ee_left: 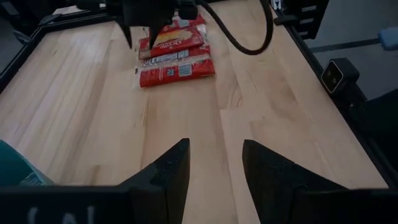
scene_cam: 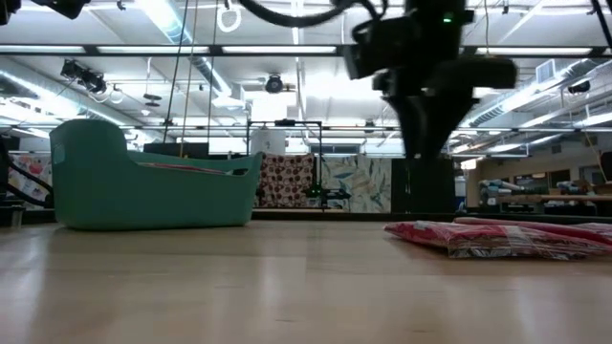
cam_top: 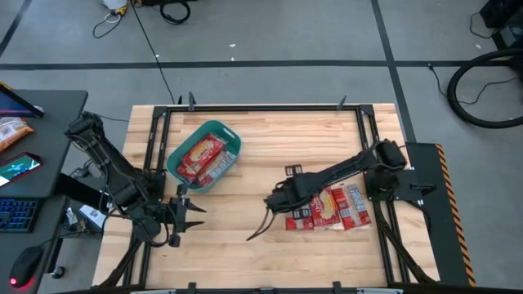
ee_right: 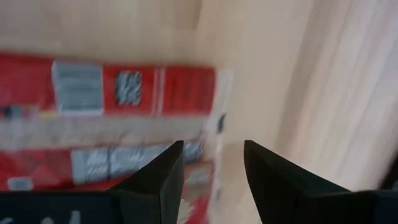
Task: Sort popcorn bags into baskets
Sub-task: Put the left red popcorn bag into the green bin
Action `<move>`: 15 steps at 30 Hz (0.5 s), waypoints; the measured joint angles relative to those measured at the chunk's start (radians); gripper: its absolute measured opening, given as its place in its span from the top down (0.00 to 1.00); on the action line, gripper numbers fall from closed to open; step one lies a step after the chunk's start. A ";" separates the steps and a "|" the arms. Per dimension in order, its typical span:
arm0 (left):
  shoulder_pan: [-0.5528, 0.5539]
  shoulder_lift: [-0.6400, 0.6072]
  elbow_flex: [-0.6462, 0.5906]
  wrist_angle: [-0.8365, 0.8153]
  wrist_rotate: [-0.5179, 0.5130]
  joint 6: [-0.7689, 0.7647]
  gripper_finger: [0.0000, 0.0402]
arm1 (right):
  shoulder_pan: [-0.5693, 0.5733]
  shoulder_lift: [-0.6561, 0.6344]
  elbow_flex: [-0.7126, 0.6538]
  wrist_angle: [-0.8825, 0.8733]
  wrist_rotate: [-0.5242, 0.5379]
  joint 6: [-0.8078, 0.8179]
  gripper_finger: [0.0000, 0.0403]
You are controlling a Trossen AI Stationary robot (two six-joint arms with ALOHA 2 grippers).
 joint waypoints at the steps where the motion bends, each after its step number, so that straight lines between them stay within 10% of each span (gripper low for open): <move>1: 0.000 0.000 0.000 0.001 0.000 0.000 0.62 | 0.003 -0.017 -0.031 0.007 -0.011 0.023 0.58; 15: 0.001 0.000 0.000 0.004 -0.037 0.000 0.62 | 0.002 -0.102 -0.373 0.397 -0.207 0.147 0.58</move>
